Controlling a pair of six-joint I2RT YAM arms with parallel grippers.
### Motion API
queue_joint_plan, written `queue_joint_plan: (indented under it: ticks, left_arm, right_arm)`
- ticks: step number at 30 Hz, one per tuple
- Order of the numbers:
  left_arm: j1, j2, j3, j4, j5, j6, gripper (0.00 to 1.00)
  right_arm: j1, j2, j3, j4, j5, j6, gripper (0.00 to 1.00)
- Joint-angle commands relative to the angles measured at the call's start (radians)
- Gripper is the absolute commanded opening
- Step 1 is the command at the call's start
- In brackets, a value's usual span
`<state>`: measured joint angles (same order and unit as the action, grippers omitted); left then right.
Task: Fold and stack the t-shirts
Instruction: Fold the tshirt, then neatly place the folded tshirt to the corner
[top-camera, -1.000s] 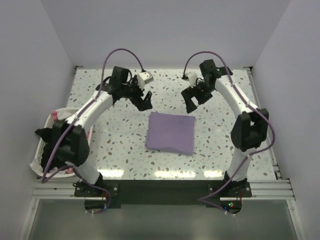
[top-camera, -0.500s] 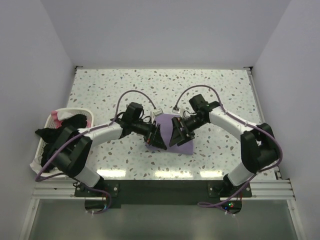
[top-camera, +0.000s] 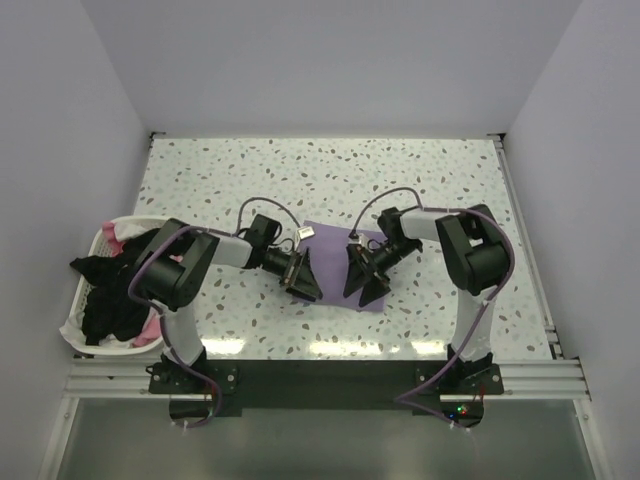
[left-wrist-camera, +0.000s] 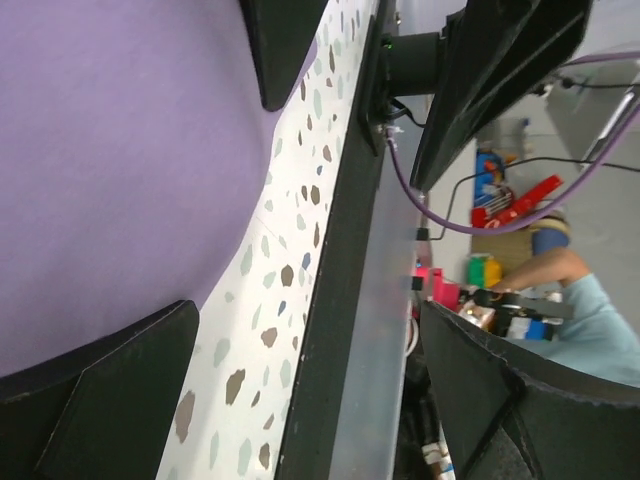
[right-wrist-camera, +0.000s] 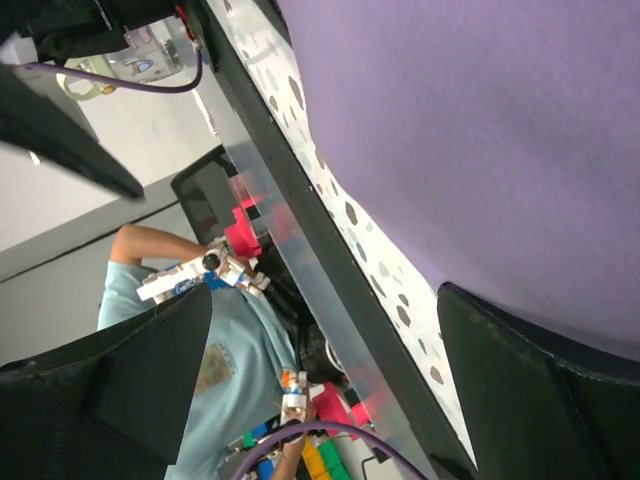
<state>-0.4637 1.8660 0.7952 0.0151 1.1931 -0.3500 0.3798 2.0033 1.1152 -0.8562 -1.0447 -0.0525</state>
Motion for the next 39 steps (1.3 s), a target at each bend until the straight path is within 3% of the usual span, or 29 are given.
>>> queue_joint_plan:
  ticks: [1,5,10,13,17,18,21,23,30,35,39]
  left_arm:
    - [0.097,0.076,-0.014,-0.096,-0.155,0.111,1.00]
    - [0.112,0.016,-0.034,-0.132,-0.159,0.163,1.00]
    - [0.117,-0.102,0.001,-0.211,-0.158,0.242,1.00]
    - [0.103,-0.276,0.071,-0.285,-0.326,0.249,1.00]
    - [-0.059,-0.477,0.211,-0.365,-0.911,0.285,1.00]
    - [-0.149,-0.484,0.226,-0.385,-0.985,0.290,1.00]
    - [-0.307,-0.415,0.300,-0.434,-1.182,0.304,1.00]
    - [-0.348,-0.336,0.331,-0.437,-1.239,0.322,1.00]
    - [-0.401,-0.029,0.552,-0.529,-1.268,0.318,1.00]
    - [-0.365,0.143,0.587,-0.572,-1.276,0.332,1.00]
    - [-0.171,0.206,0.611,-0.621,-1.233,0.399,0.98]
  right_arm:
    - [-0.074,0.046,0.006,-0.102,0.092,-0.138,0.99]
    - [-0.084,-0.009,0.012,-0.185,0.106,-0.239,0.97]
    - [-0.084,-0.129,0.096,-0.317,0.003,-0.322,0.98]
    - [-0.088,-0.242,0.190,-0.357,0.021,-0.314,0.99]
    - [-0.113,-0.440,0.241,-0.253,0.191,-0.176,0.99]
    - [-0.117,-0.458,0.247,-0.222,0.224,-0.144,0.99]
    - [-0.127,-0.501,0.274,-0.199,0.354,-0.106,0.99]
    - [-0.140,-0.506,0.290,-0.205,0.393,-0.095,0.99]
    - [-0.189,-0.515,0.298,-0.245,0.431,-0.115,0.99]
    - [-0.229,-0.502,0.296,-0.253,0.443,-0.133,0.99]
    - [-0.265,-0.469,0.310,-0.270,0.422,-0.161,0.99]
